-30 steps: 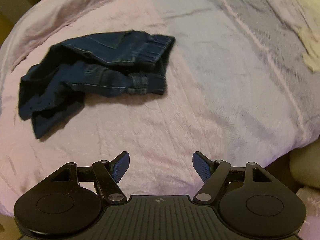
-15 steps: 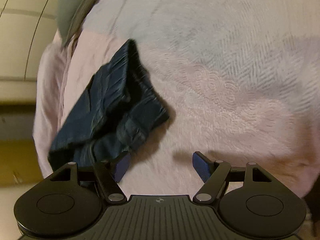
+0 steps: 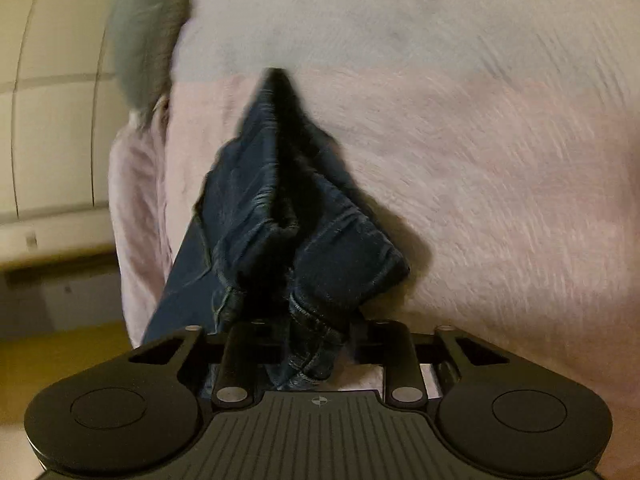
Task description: Fold clothes
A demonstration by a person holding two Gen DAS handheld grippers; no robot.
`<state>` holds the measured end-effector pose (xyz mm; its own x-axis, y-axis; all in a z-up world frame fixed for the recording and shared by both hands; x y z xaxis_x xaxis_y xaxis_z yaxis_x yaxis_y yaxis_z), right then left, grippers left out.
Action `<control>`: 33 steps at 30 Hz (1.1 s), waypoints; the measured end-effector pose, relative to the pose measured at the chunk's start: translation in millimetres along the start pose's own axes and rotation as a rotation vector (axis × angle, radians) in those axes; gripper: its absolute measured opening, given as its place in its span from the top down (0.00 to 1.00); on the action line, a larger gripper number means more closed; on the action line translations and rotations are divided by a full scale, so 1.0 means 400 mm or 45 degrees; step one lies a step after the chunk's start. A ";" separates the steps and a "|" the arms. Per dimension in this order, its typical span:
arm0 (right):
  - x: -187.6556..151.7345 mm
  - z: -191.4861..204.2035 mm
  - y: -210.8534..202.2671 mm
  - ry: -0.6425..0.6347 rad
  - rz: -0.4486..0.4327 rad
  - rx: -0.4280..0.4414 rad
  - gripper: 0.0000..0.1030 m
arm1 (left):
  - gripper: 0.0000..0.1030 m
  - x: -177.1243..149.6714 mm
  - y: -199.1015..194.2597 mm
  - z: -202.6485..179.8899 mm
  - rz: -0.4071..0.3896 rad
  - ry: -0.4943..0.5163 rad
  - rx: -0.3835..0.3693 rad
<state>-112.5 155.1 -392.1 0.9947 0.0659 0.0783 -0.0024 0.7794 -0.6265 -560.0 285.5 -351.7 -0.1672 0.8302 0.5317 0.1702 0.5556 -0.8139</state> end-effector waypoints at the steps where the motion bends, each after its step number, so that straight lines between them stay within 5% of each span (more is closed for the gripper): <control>1: 0.016 0.015 -0.025 -0.014 -0.033 0.019 0.81 | 0.38 0.001 0.002 -0.006 -0.002 0.017 -0.005; 7: 0.242 0.096 -0.223 -0.015 -0.381 0.061 0.84 | 0.37 -0.007 0.002 -0.039 0.004 0.069 -0.081; 10: 0.337 0.096 -0.301 -0.071 -0.548 -0.041 0.84 | 0.37 -0.023 -0.020 -0.042 0.010 0.067 -0.136; 12: 0.377 0.072 -0.327 -0.134 -0.572 -0.183 0.84 | 0.37 -0.034 -0.037 -0.039 0.011 0.080 -0.157; 16: 0.362 -0.023 -0.291 -0.248 -0.310 -0.536 0.76 | 0.37 -0.042 -0.064 -0.014 0.022 0.115 -0.132; 18: 0.329 -0.032 -0.291 -0.373 -0.254 -0.643 0.73 | 0.37 -0.025 -0.077 0.001 0.010 0.089 -0.110; 21: 0.303 0.007 -0.339 -0.602 -0.331 -0.673 0.72 | 0.37 0.024 -0.094 0.022 -0.031 -0.005 -0.122; 23: 0.300 0.044 -0.361 -0.615 -0.367 -0.599 0.70 | 0.37 0.065 -0.097 0.026 -0.084 -0.046 -0.131; 24: 0.303 0.061 -0.372 -0.586 -0.387 -0.536 0.62 | 0.37 0.086 -0.093 0.026 -0.112 -0.059 -0.135; 25: 0.306 0.068 -0.373 -0.532 -0.389 -0.470 0.43 | 0.37 0.106 -0.090 0.027 -0.140 -0.073 -0.139; 27: 0.310 0.071 -0.367 -0.387 -0.362 -0.331 0.28 | 0.37 0.150 -0.075 0.021 -0.193 -0.112 -0.137; 33: 0.290 0.020 -0.257 0.051 -0.218 -0.148 0.28 | 0.36 0.273 0.037 -0.007 -0.268 -0.199 -0.097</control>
<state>2.3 87.6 -312.5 0.9830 -0.0879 0.1614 0.1763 0.6999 -0.6921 -572.8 384.5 -304.8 -0.3534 0.6822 0.6401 0.1873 0.7220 -0.6661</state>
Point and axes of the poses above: each gripper's, at about its wrist camera, not at the fingertips, and y roughly the way its jaws point, z to its left, x to its top, the point moved 3 cm from there along y, roughly the way its jaws point, and after that the axes turned 13 degrees about -z, right-handed, at the moved point
